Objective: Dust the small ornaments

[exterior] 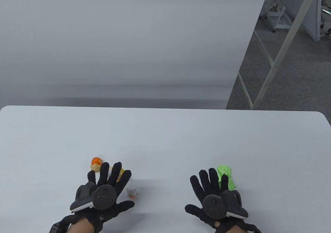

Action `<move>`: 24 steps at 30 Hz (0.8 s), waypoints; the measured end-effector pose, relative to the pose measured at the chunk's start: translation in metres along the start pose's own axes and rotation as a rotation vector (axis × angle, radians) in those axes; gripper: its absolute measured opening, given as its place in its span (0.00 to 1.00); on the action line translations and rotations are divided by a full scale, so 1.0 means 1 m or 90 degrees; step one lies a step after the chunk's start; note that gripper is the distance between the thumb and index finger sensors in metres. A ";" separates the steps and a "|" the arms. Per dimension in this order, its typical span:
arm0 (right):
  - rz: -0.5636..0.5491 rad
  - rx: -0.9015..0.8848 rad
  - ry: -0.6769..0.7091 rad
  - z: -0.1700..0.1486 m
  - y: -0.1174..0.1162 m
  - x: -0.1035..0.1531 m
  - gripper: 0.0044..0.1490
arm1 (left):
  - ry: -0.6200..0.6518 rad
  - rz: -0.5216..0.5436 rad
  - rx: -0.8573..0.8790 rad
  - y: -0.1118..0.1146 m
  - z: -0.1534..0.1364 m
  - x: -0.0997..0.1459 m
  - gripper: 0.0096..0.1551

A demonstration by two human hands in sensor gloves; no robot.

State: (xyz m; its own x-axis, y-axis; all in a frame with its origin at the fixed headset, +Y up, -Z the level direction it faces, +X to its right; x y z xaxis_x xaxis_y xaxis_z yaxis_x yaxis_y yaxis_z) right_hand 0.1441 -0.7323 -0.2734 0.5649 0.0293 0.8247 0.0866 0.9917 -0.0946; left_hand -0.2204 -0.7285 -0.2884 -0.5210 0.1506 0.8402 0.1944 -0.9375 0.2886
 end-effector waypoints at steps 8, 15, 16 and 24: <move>0.000 -0.001 0.003 0.001 -0.001 0.000 0.61 | -0.001 0.001 -0.010 0.000 0.000 0.000 0.60; 0.002 0.000 0.002 0.002 -0.002 -0.001 0.61 | -0.001 -0.002 -0.002 0.002 -0.001 -0.001 0.60; 0.002 0.000 0.002 0.002 -0.002 -0.001 0.61 | -0.001 -0.002 -0.003 0.002 0.000 -0.001 0.60; -0.003 -0.029 -0.016 -0.005 0.003 0.001 0.60 | 0.001 -0.002 -0.004 0.002 0.000 -0.002 0.60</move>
State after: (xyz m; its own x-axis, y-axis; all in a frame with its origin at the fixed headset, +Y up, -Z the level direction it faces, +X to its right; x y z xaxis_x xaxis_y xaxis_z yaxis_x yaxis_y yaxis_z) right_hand 0.1492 -0.7298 -0.2752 0.5440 0.0283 0.8386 0.1268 0.9852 -0.1155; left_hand -0.2196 -0.7310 -0.2893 -0.5233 0.1526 0.8384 0.1876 -0.9391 0.2880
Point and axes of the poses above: the tracker on the back of each hand, its own z axis roughly to the thumb side, its own x axis roughly from the fingertips to the wrist, y = z × x, the point moved 1 cm from there along -x, roughly from the wrist to the fingertips, and after that the axes turned 6 degrees about x, right-handed, at the moved point
